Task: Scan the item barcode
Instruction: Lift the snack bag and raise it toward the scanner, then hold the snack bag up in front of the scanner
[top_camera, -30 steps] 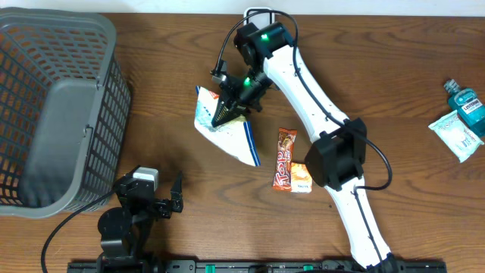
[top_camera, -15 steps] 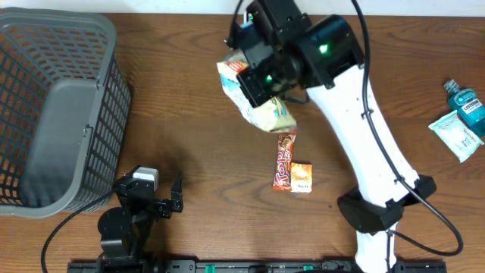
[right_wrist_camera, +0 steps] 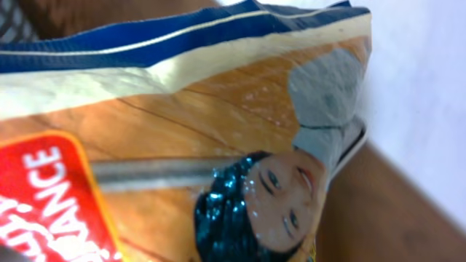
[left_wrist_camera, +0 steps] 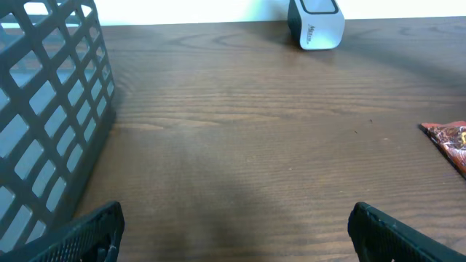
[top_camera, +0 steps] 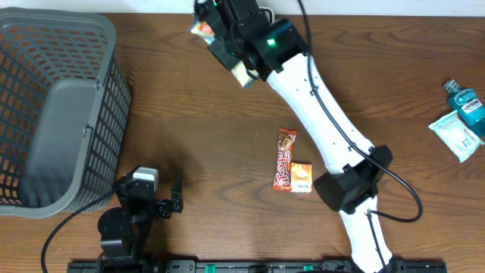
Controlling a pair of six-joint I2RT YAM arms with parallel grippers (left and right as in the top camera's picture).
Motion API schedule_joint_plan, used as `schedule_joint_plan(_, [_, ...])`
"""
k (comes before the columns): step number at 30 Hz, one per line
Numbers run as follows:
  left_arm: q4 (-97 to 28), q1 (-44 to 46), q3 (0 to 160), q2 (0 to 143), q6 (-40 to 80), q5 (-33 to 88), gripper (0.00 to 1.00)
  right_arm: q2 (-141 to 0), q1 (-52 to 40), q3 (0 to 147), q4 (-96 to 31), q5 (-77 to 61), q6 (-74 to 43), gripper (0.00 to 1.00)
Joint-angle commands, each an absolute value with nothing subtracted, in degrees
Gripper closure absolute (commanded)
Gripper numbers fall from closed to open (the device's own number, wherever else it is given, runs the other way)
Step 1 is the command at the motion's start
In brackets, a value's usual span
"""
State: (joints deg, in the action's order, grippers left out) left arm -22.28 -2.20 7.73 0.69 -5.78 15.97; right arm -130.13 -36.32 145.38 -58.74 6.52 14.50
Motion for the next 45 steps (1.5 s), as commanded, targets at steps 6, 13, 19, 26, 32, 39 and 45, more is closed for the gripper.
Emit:
schedule_joint_plan(6, [-23.4,-2.3,6.9,0.6,-5.3,15.8,0.02,-139.3,-33.3,145.6,-38.6,13.8,21.8,0.99])
schedule_joint_plan(13, [-23.4,-2.3,6.9,0.6,-5.3,15.8,0.02,-147.7,-29.9,145.6,-21.1,14.5,22.3,0.99])
schedule_joint_plan(19, [-23.4,-2.3,6.9,0.6,-5.3,15.8,0.02,-152.9,-28.5,145.6,-10.1,15.6,22.3,0.98])
schedule_joint_plan(26, [-23.4,-2.3,6.9,0.6,-5.3,15.8,0.02,-155.9,-26.7,145.6,-6.9,16.6,20.4,0.99])
schedule_joint_plan(32, [-23.4,-2.3,6.9,0.6,-5.3,15.8,0.02,-153.6,-26.6,146.1,-13.0,20.6,17.8,0.99])
schedule_joint_plan(39, [-23.4,-2.3,6.9,0.6,-5.3,15.8,0.02,-141.4,-25.8,146.1,-40.8,22.7,15.3,0.99])
schedule_joint_plan(45, [-23.4,-2.3,6.9,0.6,-5.3,15.8,0.02,-131.8,-21.4,146.1,-62.9,25.6,12.3,0.99])
